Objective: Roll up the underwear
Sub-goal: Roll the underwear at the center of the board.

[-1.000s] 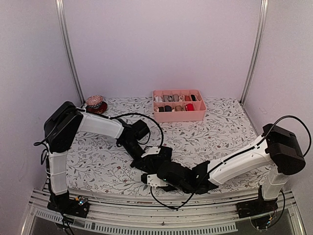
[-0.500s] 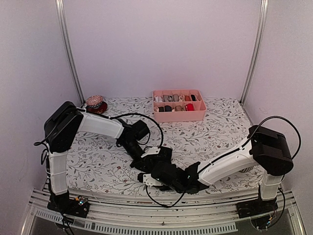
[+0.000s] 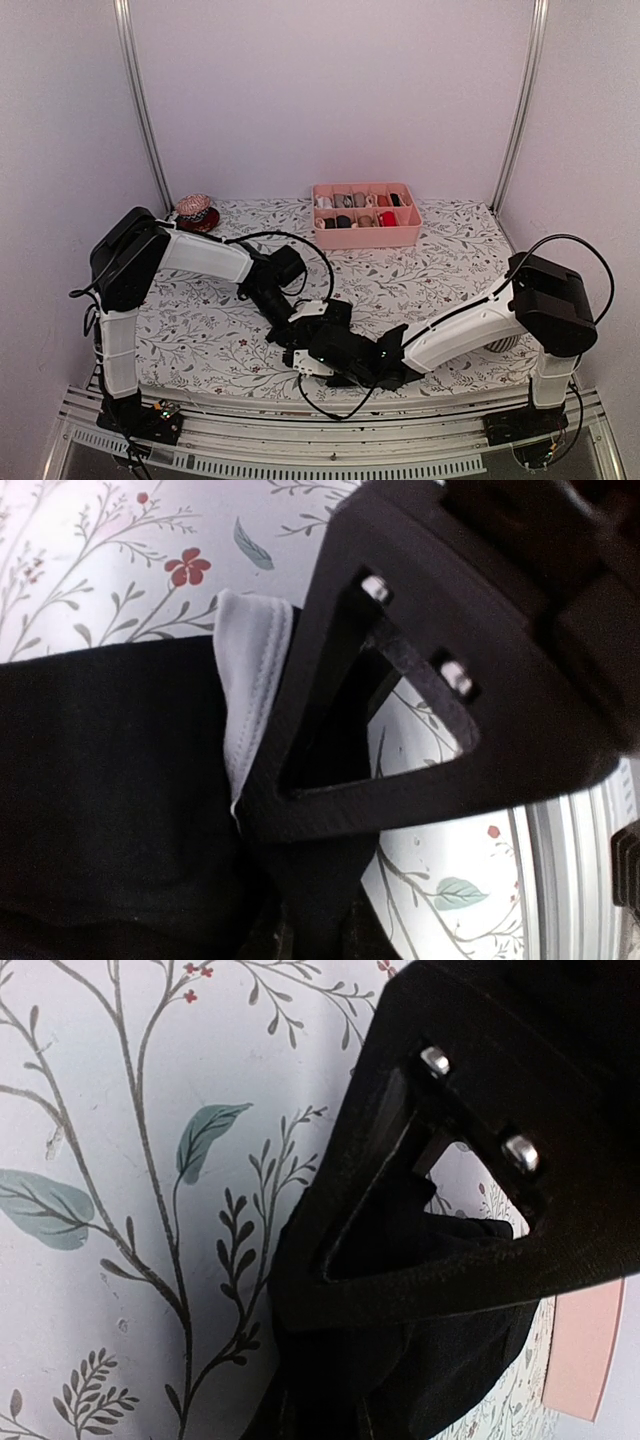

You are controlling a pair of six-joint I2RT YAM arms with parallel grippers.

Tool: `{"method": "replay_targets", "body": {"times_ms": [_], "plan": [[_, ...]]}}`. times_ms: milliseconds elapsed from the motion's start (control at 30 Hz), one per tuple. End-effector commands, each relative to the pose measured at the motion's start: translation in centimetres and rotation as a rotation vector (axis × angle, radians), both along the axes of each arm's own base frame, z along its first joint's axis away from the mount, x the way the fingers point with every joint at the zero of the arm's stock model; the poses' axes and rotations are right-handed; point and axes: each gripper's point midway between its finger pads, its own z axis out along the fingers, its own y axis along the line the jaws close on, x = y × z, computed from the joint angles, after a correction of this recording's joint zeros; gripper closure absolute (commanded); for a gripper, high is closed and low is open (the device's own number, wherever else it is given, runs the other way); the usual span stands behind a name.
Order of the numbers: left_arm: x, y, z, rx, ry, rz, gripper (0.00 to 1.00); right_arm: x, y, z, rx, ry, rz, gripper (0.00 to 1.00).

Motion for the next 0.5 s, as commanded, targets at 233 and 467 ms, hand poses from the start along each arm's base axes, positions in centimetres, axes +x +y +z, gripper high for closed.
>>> {"method": "replay_targets", "body": {"times_ms": [233, 467], "plan": [[0.7, 2.9, -0.5, 0.068, -0.144, 0.063, 0.32, -1.0, -1.1, -1.4, 0.021, 0.253, -0.012, 0.9], [2.9, 2.4, 2.7, -0.052, -0.354, 0.138, 0.25, -0.9, -1.4, -0.5, 0.096, 0.392, -0.019, 0.93]]}}
